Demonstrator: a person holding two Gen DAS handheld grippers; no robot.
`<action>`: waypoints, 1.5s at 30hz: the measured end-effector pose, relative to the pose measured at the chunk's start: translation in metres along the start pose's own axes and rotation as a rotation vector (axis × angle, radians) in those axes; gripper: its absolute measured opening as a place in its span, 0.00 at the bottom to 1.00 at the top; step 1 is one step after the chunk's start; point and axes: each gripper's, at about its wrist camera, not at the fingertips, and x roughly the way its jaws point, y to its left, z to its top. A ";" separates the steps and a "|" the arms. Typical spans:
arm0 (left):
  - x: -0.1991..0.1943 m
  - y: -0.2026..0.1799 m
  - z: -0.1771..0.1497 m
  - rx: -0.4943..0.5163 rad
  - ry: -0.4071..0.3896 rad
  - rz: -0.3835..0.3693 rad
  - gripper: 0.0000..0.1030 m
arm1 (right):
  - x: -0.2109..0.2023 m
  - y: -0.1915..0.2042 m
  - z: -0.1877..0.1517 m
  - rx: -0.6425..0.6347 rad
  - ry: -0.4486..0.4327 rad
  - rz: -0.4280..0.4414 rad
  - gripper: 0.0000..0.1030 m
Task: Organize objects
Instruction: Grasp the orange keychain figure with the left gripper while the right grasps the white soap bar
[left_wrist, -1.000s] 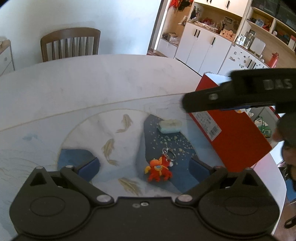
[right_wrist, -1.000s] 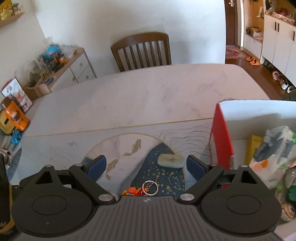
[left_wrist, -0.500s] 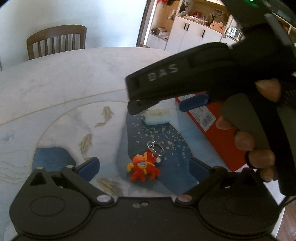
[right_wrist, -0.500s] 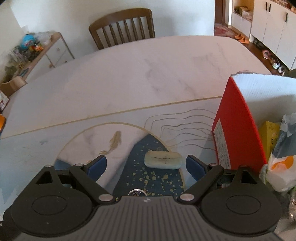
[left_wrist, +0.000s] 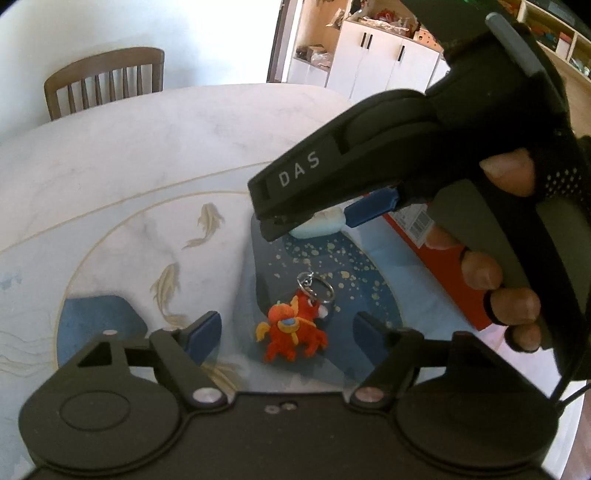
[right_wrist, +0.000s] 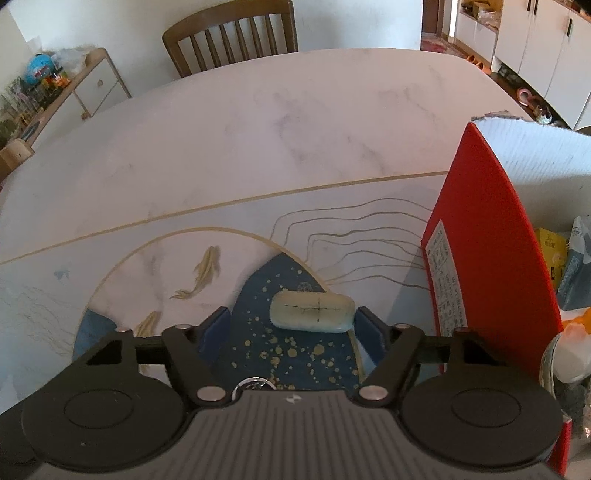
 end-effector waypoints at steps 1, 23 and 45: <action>-0.001 0.000 0.001 -0.002 -0.003 0.004 0.71 | 0.001 0.000 0.000 0.000 -0.001 -0.005 0.65; -0.001 -0.003 0.005 -0.039 0.011 -0.016 0.28 | -0.018 -0.003 -0.011 0.009 -0.011 0.002 0.48; -0.058 0.007 0.006 -0.122 -0.039 -0.062 0.19 | -0.139 -0.024 -0.046 -0.023 -0.128 0.103 0.48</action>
